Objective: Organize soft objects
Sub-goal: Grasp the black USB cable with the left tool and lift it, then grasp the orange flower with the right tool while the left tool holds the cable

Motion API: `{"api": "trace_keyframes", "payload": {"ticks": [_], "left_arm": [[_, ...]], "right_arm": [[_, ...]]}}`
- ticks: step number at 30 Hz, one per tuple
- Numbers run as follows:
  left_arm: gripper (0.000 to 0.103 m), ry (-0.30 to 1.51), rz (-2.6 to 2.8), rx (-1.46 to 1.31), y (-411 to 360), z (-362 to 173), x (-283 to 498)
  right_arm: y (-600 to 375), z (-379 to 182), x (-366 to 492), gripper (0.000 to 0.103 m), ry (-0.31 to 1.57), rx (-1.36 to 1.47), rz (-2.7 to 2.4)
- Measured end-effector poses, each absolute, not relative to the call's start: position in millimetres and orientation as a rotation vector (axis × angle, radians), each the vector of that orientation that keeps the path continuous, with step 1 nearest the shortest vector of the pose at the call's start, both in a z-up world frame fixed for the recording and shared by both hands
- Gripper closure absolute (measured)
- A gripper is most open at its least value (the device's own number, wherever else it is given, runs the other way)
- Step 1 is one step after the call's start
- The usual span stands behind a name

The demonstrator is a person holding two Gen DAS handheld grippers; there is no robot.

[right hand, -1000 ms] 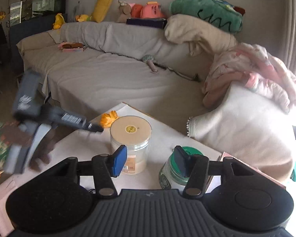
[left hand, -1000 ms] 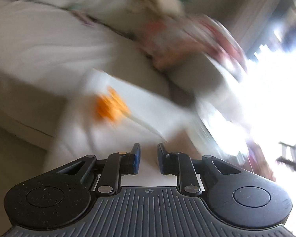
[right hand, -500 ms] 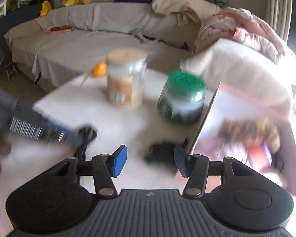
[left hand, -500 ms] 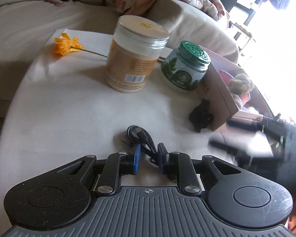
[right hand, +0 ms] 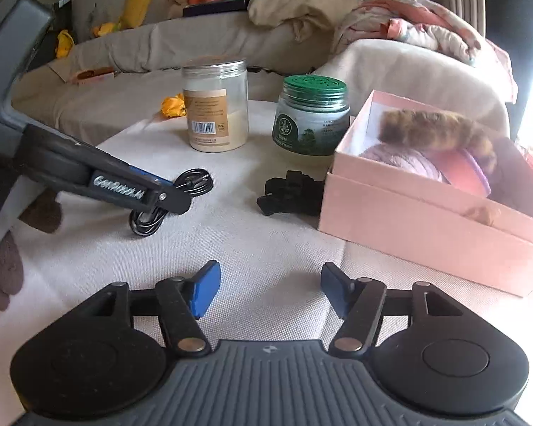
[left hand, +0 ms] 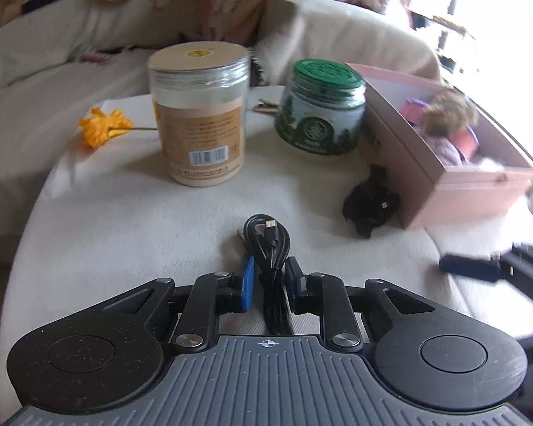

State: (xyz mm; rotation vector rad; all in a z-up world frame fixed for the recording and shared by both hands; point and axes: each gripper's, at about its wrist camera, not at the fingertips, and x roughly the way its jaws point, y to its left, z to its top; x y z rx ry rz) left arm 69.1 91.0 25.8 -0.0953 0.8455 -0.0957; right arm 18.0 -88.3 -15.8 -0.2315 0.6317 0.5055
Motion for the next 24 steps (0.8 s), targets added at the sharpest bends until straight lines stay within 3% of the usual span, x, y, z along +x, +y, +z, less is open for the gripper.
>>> {"api": "trace_keyframes", "payload": {"ticks": [9, 16, 20, 24], "left_arm": [[0.085, 0.726, -0.143, -0.045, 96.0, 16.9, 49.0], [0.085, 0.596, -0.124, -0.222, 170.3, 36.0, 19.5], [0.085, 0.498, -0.040, -0.304, 231.1, 50.7, 3.9], [0.085, 0.433, 0.096, -0.381, 281.7, 55.1, -0.3]], "right_arm": [[-81.1, -8.1, 18.9, 0.038, 0.633, -0.302, 0.521], [-21.4, 91.5, 46.6, 0.038, 0.530, -0.435, 0.641], [59.9, 143.4, 105.1, 0.038, 0.702, -0.401, 0.768], [147.5, 138.5, 173.7, 0.038, 0.876, -0.398, 0.747]]}}
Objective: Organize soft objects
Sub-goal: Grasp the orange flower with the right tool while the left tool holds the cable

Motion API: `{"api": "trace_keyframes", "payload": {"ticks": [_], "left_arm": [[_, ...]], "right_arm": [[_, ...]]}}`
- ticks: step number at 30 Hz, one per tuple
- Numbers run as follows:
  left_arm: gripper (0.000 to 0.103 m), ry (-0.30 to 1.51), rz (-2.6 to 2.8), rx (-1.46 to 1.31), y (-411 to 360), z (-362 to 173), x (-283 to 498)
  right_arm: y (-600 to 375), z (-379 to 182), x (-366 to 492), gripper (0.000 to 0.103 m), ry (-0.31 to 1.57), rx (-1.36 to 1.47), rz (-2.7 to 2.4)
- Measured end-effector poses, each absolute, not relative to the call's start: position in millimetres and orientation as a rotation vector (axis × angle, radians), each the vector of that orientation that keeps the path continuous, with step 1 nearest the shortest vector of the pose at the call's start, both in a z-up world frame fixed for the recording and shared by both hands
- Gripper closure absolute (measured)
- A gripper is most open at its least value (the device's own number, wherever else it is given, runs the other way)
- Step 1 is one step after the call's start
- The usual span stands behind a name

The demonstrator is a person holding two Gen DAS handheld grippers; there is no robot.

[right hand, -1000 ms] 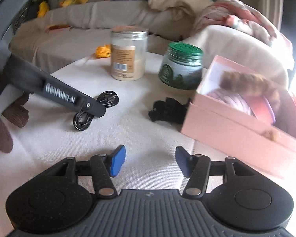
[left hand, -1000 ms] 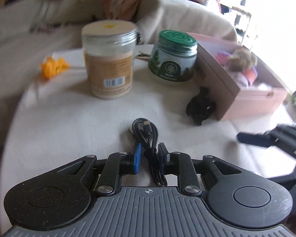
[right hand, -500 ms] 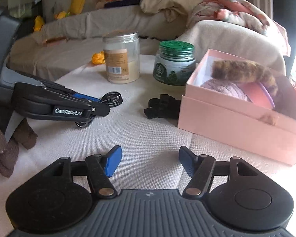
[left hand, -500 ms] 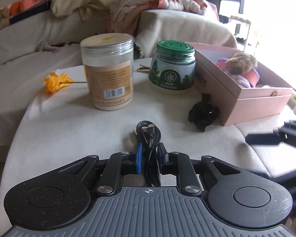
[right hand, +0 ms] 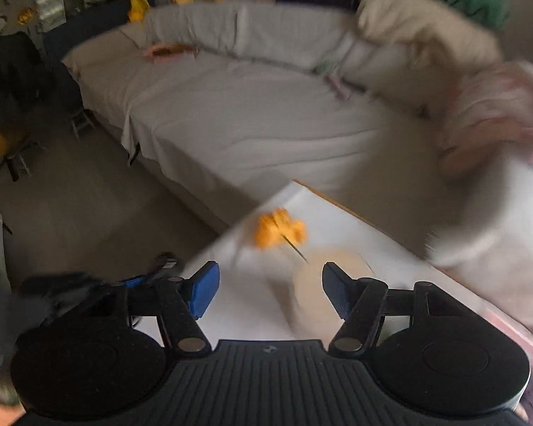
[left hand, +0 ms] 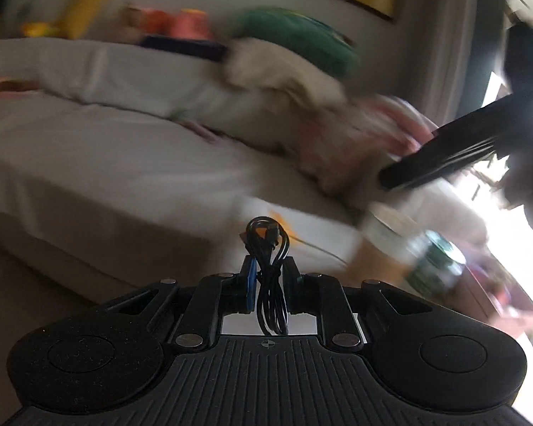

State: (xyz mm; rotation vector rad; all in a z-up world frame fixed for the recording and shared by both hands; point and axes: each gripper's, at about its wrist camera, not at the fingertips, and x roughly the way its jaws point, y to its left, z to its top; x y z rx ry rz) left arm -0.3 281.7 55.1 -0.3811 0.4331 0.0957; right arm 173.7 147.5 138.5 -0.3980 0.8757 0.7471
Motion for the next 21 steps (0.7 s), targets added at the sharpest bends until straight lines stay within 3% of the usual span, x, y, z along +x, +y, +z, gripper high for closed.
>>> {"api": "trace_keyframes", "payload": {"ticks": [4, 9, 12, 13, 17, 21], "left_arm": [[0.085, 0.418, 0.125, -0.434, 306.9, 51.8, 2.3], [0.085, 0.429, 0.111, -0.455, 312.8, 41.0, 10.2], [0.085, 0.445, 0.108, -0.471, 314.9, 31.2, 14.8], [0.085, 0.454, 0.110, -0.474, 316.7, 28.8, 18.2], [0.085, 0.465, 0.124, -0.452, 322.9, 30.0, 34.5], [0.085, 0.428, 0.114, -0.423, 325.9, 53.1, 50.2]], "right_arm": [[217.5, 94.4, 225.8, 0.040, 1.004, -0.458, 0.642], [259.0, 42.7, 256.1, 0.055, 1.083, -0.506, 0.510], [263.9, 23.5, 263.4, 0.069, 1.112, -0.533, 0.472], [265.1, 20.0, 263.3, 0.081, 1.116, -0.551, 0.464], [261.2, 47.9, 248.0, 0.096, 1.020, -0.557, 0.518], [235.3, 129.3, 217.6, 0.097, 0.792, -0.523, 0.576]]}}
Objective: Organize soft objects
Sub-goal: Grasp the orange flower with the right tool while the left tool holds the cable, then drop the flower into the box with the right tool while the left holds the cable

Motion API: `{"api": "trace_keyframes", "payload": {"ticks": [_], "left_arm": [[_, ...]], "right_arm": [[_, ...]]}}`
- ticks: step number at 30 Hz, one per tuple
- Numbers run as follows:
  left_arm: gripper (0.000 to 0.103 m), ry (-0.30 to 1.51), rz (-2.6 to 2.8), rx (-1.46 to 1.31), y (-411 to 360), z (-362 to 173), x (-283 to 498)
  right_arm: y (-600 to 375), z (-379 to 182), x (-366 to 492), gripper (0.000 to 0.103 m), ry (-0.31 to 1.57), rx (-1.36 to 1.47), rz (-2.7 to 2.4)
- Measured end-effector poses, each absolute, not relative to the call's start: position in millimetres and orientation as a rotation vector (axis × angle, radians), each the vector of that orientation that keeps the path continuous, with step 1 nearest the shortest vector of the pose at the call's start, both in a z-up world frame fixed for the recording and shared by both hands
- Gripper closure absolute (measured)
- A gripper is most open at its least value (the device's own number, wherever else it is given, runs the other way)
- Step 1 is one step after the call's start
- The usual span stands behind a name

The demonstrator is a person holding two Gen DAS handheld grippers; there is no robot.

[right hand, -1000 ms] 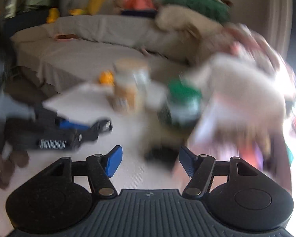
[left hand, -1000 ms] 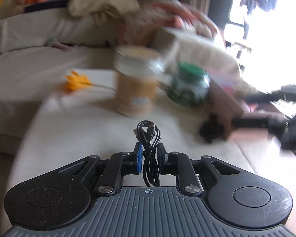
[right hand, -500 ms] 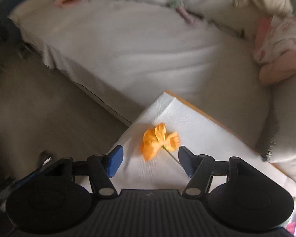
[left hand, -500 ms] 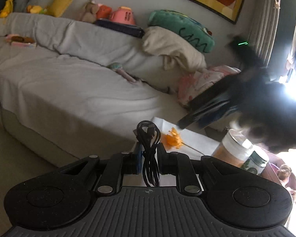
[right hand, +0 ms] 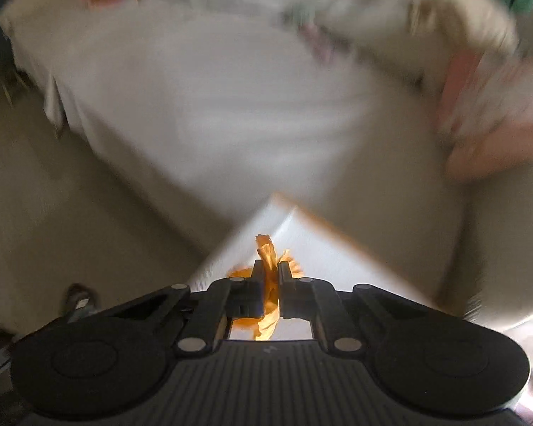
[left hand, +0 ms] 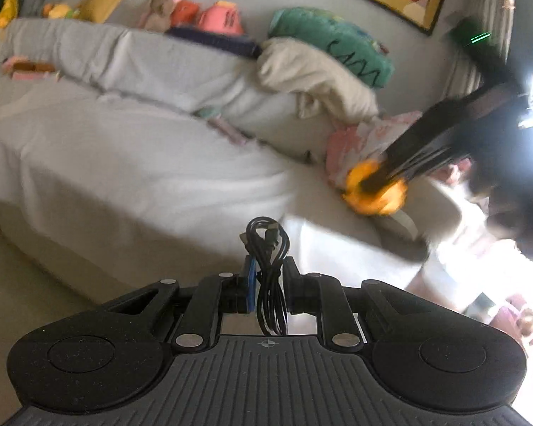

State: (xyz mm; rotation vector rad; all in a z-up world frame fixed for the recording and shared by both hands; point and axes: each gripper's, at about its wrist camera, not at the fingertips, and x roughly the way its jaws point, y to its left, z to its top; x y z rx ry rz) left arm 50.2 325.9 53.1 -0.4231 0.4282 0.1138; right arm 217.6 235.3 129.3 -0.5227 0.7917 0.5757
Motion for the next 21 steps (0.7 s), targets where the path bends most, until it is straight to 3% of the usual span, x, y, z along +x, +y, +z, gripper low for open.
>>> {"api": "trace_keyframes", "payload": {"ticks": [5, 10, 15, 21], "left_arm": [[0.085, 0.350, 0.061, -0.352, 311.6, 101.0, 74.2], [0.085, 0.303, -0.065, -0.319, 265.0, 142.6, 95.7], [0.085, 0.318, -0.276, -0.297, 185.2, 166.3, 124.3], [0.084, 0.430, -0.479, -0.290, 71.8, 162.1, 169.9]], "right_arm": [[170.9, 235.0, 168.0, 0.097, 0.517, -0.481, 0.586], [87.4, 289.7, 132.1, 0.096, 0.366, -0.438, 0.533], [-9.2, 311.2, 123.1, 0.096, 0.339, -0.351, 0.487], [-103.5, 282.6, 117.2, 0.096, 0.382, -0.272, 0.446]]}}
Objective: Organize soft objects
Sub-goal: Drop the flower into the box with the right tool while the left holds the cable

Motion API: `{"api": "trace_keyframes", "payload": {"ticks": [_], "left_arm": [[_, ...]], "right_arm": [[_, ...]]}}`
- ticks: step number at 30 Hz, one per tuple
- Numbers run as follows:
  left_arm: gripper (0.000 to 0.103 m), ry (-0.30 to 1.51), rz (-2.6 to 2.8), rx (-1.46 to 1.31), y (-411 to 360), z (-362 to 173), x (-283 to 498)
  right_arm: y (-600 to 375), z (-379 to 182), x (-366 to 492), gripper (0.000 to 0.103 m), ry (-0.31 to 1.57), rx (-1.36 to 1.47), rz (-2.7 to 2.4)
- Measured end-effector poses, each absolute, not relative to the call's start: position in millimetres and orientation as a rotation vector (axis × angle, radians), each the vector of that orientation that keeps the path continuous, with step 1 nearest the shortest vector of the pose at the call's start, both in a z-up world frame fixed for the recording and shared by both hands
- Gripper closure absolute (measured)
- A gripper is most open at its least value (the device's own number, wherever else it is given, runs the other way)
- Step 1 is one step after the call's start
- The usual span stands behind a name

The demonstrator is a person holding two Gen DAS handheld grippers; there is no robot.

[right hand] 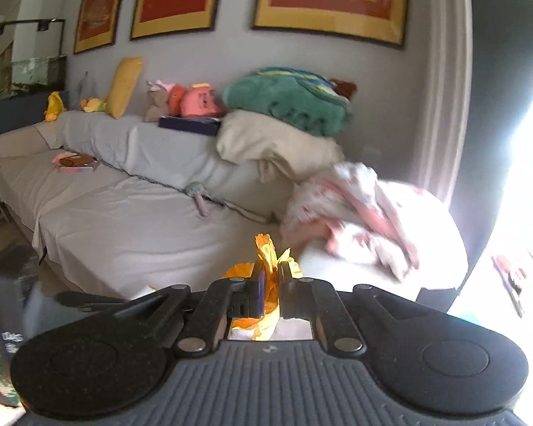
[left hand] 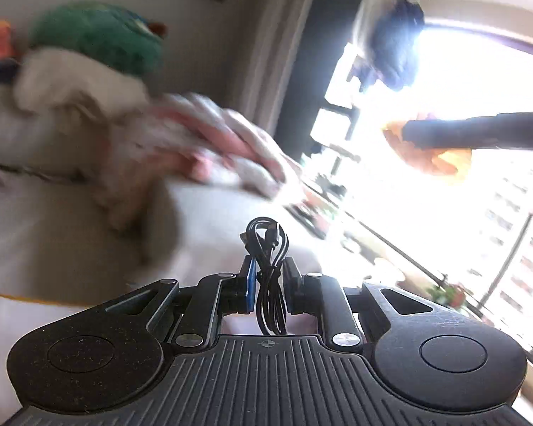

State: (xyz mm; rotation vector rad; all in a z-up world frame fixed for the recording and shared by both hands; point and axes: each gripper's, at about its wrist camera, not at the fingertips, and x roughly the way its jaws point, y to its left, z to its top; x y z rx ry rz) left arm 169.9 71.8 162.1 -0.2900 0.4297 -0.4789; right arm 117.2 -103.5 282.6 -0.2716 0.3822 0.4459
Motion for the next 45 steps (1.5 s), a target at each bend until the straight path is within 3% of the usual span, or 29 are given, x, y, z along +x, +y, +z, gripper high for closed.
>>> {"api": "trace_keyframes", "payload": {"ticks": [6, 11, 20, 29, 34, 36, 39, 41, 45], "left_arm": [[0.083, 0.625, -0.535, -0.422, 13.1, 116.2, 215.1], [0.083, 0.625, -0.468, -0.406, 16.0, 96.5, 220.6], [0.083, 0.490, -0.395, -0.325, 75.0, 133.8, 142.6], [0.083, 0.618, -0.311, -0.301, 113.6, 75.9, 92.0], [0.083, 0.685, -0.301, -0.300, 113.9, 50.5, 84.5], [0.083, 0.697, -0.301, -0.316, 114.1, 47.0, 83.8], [0.083, 0.692, -0.326, -0.292, 109.9, 48.9, 82.9], [0.083, 0.687, -0.350, -0.261, 106.5, 49.1, 80.8], [0.083, 0.684, -0.364, -0.254, 105.5, 46.4, 81.7]], "right_arm": [[-167.3, 252.7, 129.9, 0.096, 0.418, -0.189, 0.406], [-185.6, 228.6, 148.3, 0.096, 0.491, -0.117, 0.414], [-158.2, 152.2, 218.2, 0.096, 0.739, -0.005, 0.472], [-117.5, 54.7, 277.1, 0.096, 0.940, -0.151, 0.366], [-115.3, 43.9, 277.3, 0.094, 0.979, -0.151, 0.351], [-117.2, 52.9, 272.2, 0.091, 0.985, -0.120, 0.376], [-122.2, 76.2, 262.8, 0.061, 0.926, -0.103, 0.398], [-121.0, 93.5, 251.4, 0.056, 0.862, -0.137, 0.391], [-113.4, 122.0, 232.4, 0.055, 0.798, -0.173, 0.421]]}}
